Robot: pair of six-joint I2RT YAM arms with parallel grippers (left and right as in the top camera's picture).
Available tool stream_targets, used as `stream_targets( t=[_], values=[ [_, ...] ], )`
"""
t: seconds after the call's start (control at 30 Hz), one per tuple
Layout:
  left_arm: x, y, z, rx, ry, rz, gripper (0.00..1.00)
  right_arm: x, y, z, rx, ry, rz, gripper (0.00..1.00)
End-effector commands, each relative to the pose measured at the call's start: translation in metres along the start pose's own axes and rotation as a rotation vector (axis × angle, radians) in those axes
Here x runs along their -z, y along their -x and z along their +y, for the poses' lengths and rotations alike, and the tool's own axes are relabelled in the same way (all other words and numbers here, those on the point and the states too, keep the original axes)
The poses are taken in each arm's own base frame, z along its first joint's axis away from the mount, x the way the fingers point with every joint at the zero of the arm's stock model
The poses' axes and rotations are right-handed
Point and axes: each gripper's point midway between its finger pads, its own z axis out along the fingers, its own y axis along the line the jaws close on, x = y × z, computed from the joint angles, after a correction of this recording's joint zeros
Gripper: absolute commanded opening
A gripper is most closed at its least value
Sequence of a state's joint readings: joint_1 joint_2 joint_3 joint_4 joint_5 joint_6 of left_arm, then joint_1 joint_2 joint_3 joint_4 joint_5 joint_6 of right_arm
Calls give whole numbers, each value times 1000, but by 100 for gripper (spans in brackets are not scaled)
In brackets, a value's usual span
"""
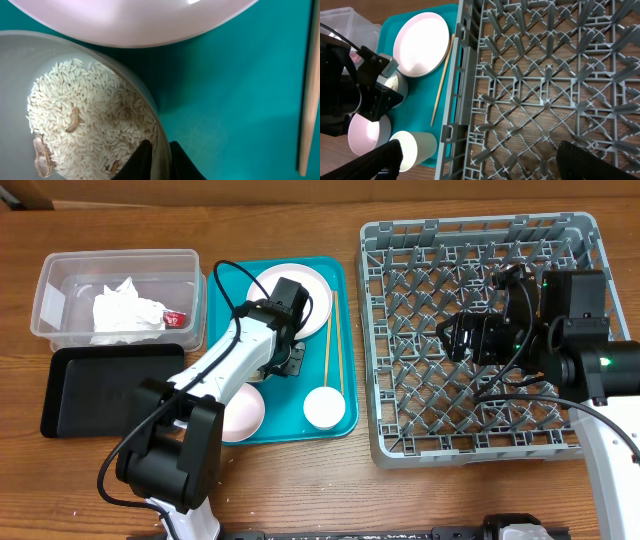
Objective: Sort waste into correct bins and load items into the dishwasher
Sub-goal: 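Move the left gripper to the rice bowl and grasp its rim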
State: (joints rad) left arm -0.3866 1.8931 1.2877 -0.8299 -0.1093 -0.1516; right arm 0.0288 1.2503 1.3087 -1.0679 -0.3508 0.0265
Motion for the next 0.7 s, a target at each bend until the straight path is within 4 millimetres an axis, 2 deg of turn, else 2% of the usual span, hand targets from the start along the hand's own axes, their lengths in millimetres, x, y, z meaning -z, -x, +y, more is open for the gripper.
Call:
stream_targets(
  t=[0.0, 0.37, 0.53, 0.67],
  values=[
    [-3, -2, 2, 31, 24, 2, 15, 6, 7, 5, 12, 5, -24, 100],
    [-4, 2, 2, 51, 23, -13, 14, 6, 7, 5, 12, 5, -23, 100],
    [-8, -1, 2, 63, 24, -5, 4, 6, 7, 5, 12, 5, -23, 100],
    [-13, -8, 2, 87, 28, 15, 4, 6, 7, 5, 12, 5, -22, 100]
  ],
)
